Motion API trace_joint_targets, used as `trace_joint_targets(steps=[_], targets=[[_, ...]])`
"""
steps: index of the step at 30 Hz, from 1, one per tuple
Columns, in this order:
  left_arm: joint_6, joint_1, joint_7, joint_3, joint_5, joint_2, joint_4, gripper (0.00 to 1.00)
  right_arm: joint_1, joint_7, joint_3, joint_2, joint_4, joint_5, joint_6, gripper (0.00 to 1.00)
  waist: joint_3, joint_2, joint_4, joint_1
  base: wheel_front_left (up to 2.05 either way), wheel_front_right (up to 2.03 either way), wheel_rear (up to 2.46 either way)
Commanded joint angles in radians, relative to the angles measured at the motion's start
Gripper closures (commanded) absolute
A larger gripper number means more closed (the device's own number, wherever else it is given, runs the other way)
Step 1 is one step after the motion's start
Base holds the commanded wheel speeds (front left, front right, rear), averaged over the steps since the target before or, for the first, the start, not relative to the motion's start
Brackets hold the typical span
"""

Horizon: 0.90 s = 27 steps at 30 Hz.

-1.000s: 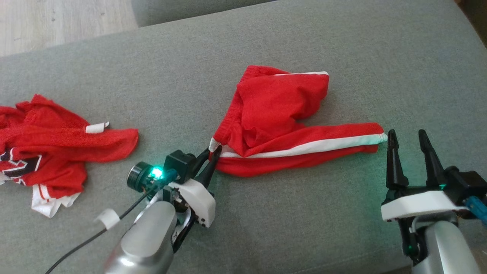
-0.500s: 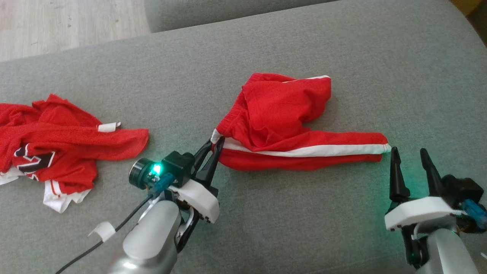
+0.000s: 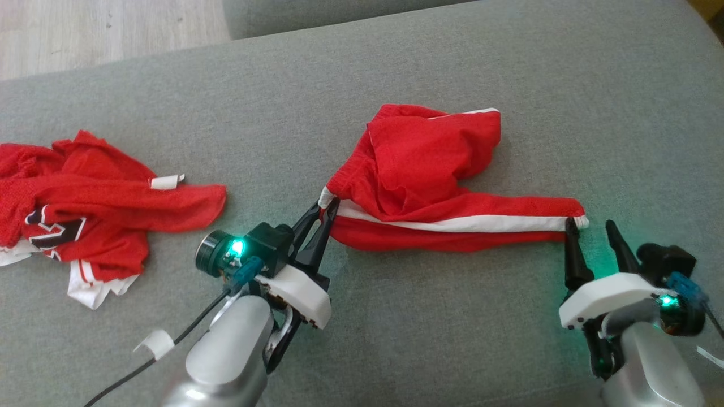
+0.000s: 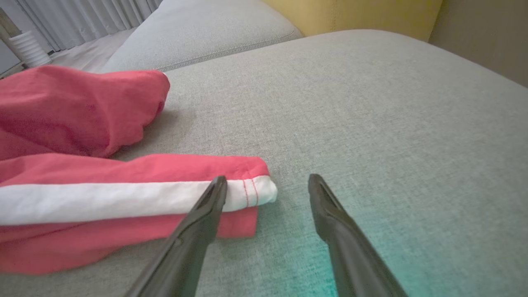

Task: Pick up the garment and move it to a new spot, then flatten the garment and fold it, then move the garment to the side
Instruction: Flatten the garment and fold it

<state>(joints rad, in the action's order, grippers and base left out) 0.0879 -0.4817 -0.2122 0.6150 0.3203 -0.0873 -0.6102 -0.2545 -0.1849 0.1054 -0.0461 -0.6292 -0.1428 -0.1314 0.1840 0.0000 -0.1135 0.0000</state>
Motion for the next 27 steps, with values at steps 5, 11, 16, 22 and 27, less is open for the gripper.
trace_joint_targets(steps=[5,11,16,22,27], targets=[[-0.007,-0.024,0.003,-0.017,0.011,-0.018,0.036,1.0,-0.064,-0.016,-0.036,-0.004,-0.032,-0.004,0.001,0.0,0.009,0.0,0.002,0.0,0.0,0.0,0.0],[-0.008,-0.028,0.006,-0.009,0.013,-0.021,0.04,1.0,-0.092,-0.033,-0.042,-0.004,-0.082,-0.006,0.001,0.0,0.013,0.0,0.004,0.0,0.0,0.0,0.0],[-0.01,-0.03,0.008,-0.003,0.016,-0.023,0.041,1.0,-0.108,-0.042,-0.046,-0.004,-0.118,-0.009,0.001,0.67,0.015,0.0,0.006,0.0,0.0,0.0,0.0],[-0.014,-0.029,0.008,0.002,0.02,-0.026,0.04,1.0,-0.12,-0.053,-0.056,-0.004,-0.138,-0.007,0.001,1.0,0.012,0.0,0.007,0.0,0.0,0.0,0.0],[-0.017,-0.028,0.005,0.001,0.025,-0.03,0.04,1.0,-0.121,-0.061,-0.056,-0.004,-0.128,0.007,0.001,1.0,0.007,0.0,0.005,0.0,0.0,0.0,0.0]])
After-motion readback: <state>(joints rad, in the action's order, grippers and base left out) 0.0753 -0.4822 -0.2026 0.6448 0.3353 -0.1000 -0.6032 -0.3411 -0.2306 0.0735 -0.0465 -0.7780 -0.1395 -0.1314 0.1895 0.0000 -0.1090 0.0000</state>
